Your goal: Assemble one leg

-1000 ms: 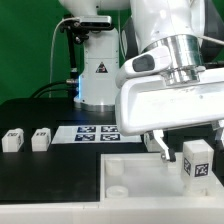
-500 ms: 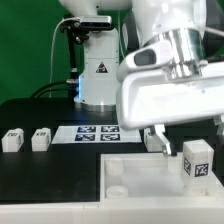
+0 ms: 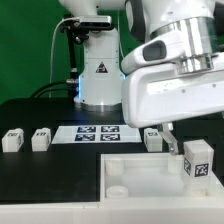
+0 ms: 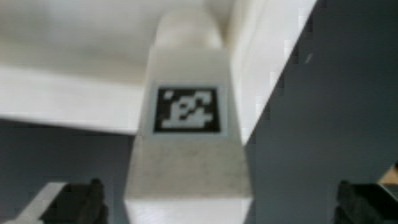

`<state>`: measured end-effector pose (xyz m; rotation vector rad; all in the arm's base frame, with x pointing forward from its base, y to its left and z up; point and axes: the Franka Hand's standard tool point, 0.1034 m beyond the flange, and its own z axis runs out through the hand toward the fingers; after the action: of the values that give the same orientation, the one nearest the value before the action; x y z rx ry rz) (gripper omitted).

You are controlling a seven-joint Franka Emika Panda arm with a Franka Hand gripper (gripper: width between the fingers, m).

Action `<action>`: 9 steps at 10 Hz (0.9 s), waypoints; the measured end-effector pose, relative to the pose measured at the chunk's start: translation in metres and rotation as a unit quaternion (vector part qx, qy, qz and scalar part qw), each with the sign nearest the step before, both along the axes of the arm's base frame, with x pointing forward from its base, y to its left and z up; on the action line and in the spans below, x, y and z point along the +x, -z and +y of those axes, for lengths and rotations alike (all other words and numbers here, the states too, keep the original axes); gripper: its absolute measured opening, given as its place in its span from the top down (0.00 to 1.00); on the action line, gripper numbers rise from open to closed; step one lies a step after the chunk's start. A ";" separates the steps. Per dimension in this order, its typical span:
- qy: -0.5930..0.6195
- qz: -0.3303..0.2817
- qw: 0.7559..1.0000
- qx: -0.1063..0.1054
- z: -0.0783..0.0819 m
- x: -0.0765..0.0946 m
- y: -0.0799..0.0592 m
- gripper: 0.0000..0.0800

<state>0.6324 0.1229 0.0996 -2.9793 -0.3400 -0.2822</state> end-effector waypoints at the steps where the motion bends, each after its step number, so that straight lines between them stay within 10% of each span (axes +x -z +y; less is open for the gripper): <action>1: -0.003 0.041 0.999 -0.001 0.001 0.001 0.000 0.19; 4: -0.017 0.175 0.984 -0.004 0.004 -0.012 0.007 0.19; 9: -0.012 0.147 0.989 0.000 -0.002 -0.002 0.015 0.19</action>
Offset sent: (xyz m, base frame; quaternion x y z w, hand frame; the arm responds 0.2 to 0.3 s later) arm 0.0016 -0.0115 -0.0117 -0.0147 -0.2507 0.0021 0.9680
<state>0.6309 0.1208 0.0849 -2.9549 -0.3395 0.1611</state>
